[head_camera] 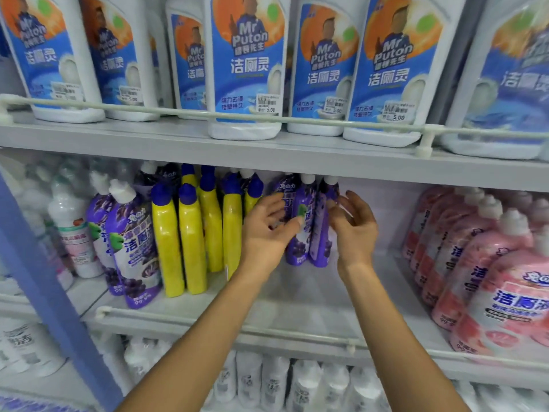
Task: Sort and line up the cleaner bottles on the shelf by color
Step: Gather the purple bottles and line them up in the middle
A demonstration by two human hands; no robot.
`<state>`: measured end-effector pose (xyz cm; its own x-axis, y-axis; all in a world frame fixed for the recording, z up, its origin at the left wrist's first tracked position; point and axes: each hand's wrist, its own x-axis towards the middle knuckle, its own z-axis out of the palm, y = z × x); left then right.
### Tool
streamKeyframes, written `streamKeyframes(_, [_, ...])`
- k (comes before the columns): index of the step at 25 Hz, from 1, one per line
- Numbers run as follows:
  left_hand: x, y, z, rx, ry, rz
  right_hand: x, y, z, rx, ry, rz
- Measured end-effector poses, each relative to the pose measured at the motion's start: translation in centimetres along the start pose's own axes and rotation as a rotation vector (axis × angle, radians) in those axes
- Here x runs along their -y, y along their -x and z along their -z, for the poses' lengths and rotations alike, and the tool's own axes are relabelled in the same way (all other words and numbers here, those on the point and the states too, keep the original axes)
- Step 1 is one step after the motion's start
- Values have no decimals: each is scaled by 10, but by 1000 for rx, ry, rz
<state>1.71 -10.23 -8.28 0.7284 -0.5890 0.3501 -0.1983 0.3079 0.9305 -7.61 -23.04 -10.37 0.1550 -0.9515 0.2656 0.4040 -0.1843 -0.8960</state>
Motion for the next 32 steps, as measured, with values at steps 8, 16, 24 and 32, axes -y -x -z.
streamKeyframes(8, [96,-67,-64,-74,-322,17,-48,-59,26,251,290,-52])
streamKeyframes(16, [87,-75,-50,70,-410,-53,-57,-67,51,304,423,60])
streamKeyframes(24, [77,-50,-39,384,-282,-84,-30,-44,109,487,453,53])
streamKeyframes(32, [93,-49,-39,442,-307,-67,-32,-56,103,192,638,126])
